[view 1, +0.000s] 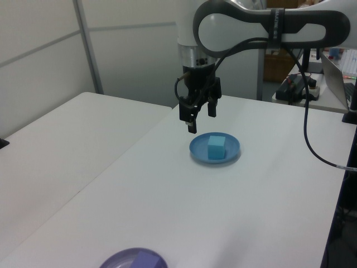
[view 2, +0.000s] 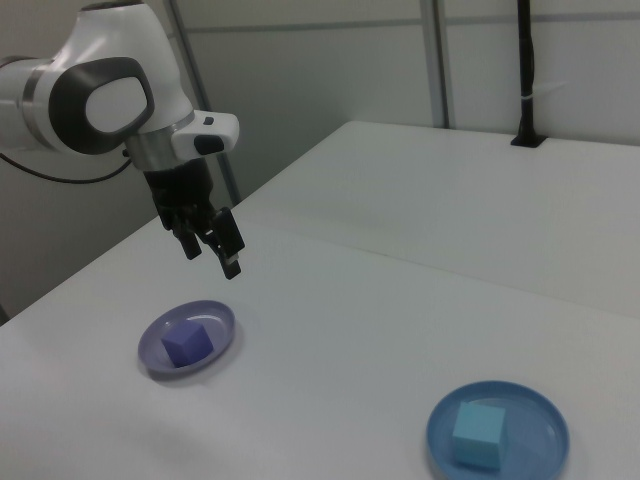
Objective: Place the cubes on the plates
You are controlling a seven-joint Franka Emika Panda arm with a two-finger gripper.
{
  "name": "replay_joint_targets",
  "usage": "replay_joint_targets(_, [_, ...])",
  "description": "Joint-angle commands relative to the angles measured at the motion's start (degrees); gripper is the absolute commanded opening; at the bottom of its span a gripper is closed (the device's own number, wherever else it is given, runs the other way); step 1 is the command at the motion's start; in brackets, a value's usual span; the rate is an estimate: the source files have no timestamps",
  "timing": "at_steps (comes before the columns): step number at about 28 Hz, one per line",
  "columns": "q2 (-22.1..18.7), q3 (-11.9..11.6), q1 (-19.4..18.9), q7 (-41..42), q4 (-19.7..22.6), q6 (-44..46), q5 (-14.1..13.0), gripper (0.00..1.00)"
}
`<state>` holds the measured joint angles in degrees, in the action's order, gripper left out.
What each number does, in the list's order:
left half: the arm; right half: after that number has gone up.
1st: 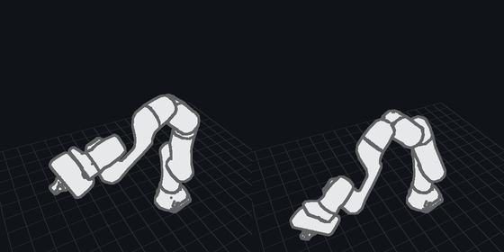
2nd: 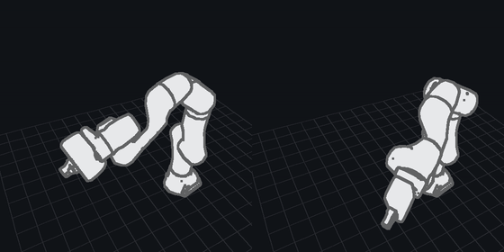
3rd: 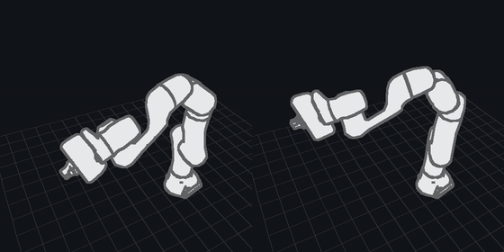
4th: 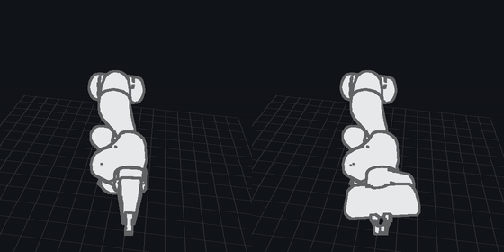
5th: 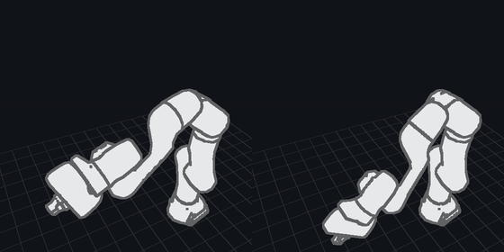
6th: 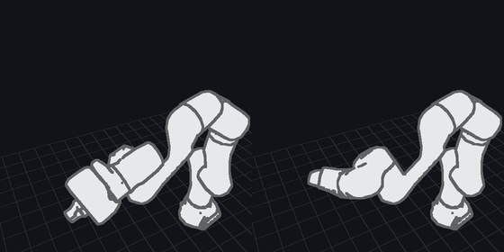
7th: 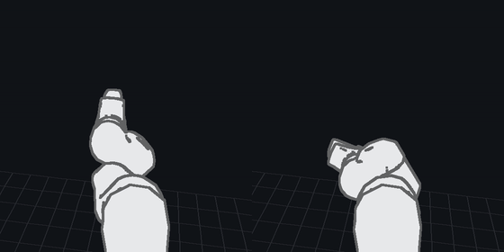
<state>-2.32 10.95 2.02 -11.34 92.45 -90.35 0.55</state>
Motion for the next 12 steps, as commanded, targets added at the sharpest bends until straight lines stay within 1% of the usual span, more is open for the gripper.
replay_joint_targets(1, [-1.37, -0.58, 0.18, 1.76, 1.32, 0.44, -1.26, 1.0])
replay_joint_targets(12, [-1.37, -0.76, 0.53, 0.97, 1.24, -0.53, -1.43, 1.0])
